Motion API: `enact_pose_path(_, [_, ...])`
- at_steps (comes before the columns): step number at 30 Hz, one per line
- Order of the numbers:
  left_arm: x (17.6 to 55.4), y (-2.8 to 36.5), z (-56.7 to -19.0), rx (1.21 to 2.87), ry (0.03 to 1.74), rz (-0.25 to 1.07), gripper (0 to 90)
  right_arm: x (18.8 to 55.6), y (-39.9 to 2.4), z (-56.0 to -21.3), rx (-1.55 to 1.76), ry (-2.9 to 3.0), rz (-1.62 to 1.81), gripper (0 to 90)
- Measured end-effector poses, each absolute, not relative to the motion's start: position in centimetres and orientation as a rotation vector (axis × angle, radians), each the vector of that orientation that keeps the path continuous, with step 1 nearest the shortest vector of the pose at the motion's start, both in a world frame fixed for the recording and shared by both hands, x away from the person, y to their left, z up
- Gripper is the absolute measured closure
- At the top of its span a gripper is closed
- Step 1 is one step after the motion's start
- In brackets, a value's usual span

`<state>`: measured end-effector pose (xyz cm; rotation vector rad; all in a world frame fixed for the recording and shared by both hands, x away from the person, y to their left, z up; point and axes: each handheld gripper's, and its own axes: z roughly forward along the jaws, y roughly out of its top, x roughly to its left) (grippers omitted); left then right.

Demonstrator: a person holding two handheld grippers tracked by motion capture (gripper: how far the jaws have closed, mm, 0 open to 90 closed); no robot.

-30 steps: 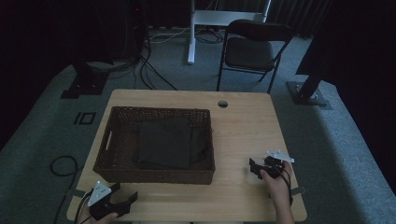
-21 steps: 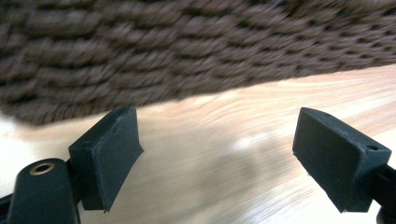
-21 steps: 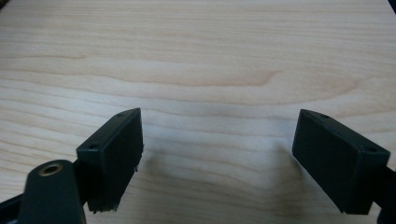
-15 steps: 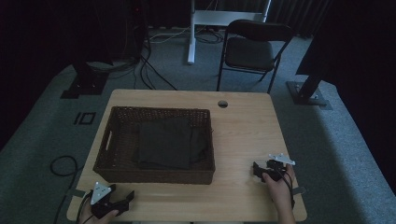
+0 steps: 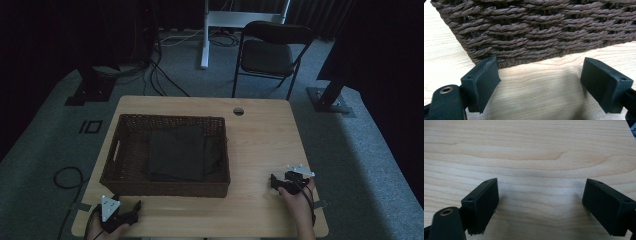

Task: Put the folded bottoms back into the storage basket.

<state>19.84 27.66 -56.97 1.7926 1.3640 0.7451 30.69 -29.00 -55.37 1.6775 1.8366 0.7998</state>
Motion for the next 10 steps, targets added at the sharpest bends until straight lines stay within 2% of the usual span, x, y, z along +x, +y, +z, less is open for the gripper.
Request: enact_pose_path(10, [19.85, 27.67, -56.97, 1.793, 1.364, 0.746, 15.7, 30.71, -28.98, -55.38, 1.675, 1.841, 0.801, 12.2])
